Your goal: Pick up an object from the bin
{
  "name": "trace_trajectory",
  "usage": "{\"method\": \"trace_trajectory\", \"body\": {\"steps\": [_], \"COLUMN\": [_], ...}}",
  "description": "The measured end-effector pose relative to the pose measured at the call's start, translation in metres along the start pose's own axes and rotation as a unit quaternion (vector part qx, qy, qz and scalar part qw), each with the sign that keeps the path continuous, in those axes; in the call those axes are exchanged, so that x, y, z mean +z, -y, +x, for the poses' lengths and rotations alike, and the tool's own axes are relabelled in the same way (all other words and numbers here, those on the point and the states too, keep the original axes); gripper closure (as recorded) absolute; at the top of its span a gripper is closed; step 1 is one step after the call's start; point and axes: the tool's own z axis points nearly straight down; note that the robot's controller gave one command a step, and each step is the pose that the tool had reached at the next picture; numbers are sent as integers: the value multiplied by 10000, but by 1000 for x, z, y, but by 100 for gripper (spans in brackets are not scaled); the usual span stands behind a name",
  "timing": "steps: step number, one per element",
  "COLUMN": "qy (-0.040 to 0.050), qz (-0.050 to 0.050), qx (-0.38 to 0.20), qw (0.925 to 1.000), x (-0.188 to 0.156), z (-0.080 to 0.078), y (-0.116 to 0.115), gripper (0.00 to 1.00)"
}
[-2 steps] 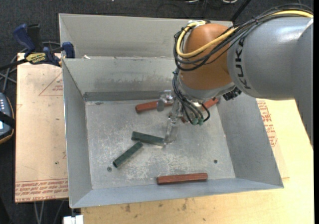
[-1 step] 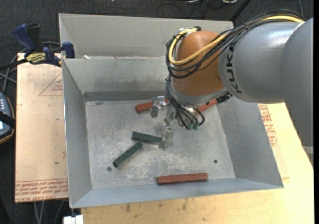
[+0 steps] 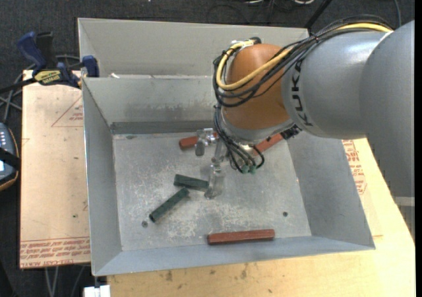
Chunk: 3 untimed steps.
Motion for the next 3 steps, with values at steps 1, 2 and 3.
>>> {"method": "trace_trajectory", "body": {"steps": [1, 2, 3], "qy": [6, 17, 14], "qz": [1, -5, -3], "qx": [-508, -352, -327], "qw": [9987, 9994, 9995], "x": [56, 75, 74], "z": [6, 6, 7], "y": [-9, -10, -10], "gripper": [0, 100, 100]}}
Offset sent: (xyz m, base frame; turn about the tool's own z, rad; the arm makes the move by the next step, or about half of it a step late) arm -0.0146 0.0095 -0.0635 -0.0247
